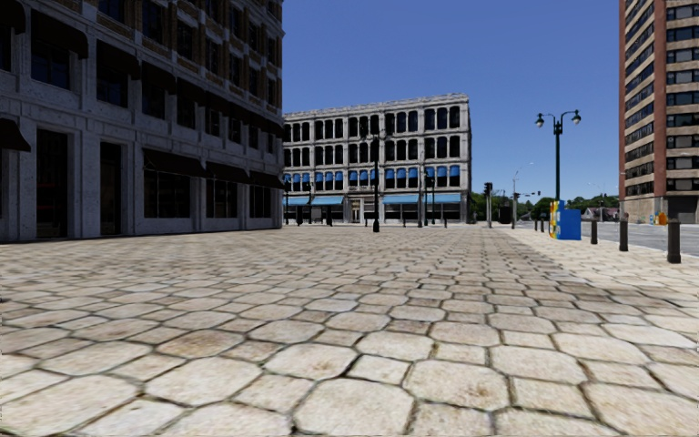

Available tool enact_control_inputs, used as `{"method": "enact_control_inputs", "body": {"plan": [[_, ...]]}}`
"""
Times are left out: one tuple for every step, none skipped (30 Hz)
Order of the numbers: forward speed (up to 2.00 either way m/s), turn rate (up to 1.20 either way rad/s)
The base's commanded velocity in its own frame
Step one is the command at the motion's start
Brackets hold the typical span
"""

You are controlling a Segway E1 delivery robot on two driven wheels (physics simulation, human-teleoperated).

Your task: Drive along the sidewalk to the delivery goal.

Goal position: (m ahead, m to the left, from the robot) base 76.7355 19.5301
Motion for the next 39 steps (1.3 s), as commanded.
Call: {"method": "enact_control_inputs", "body": {"plan": [[2.00,0.00],[2.00,0.00],[2.00,0.00],[2.00,0.00],[2.00,0.00],[2.00,0.00],[2.00,0.00],[2.00,0.00],[2.00,0.00],[2.00,0.00],[2.00,0.00],[2.00,0.00],[2.00,0.00],[2.00,0.00],[2.00,0.00],[2.00,0.00],[2.00,0.00],[2.00,0.00],[2.00,0.00],[2.00,0.00],[2.00,0.00],[2.00,0.00],[2.00,0.00],[2.00,0.00],[2.00,0.00],[2.00,0.00],[2.00,0.00],[2.00,0.00],[2.00,0.00],[2.00,0.00],[2.00,0.00],[2.00,0.00],[2.00,0.00],[2.00,0.00],[2.00,0.00],[2.00,0.00],[2.00,0.00],[2.00,0.00],[2.00,0.00]]}}
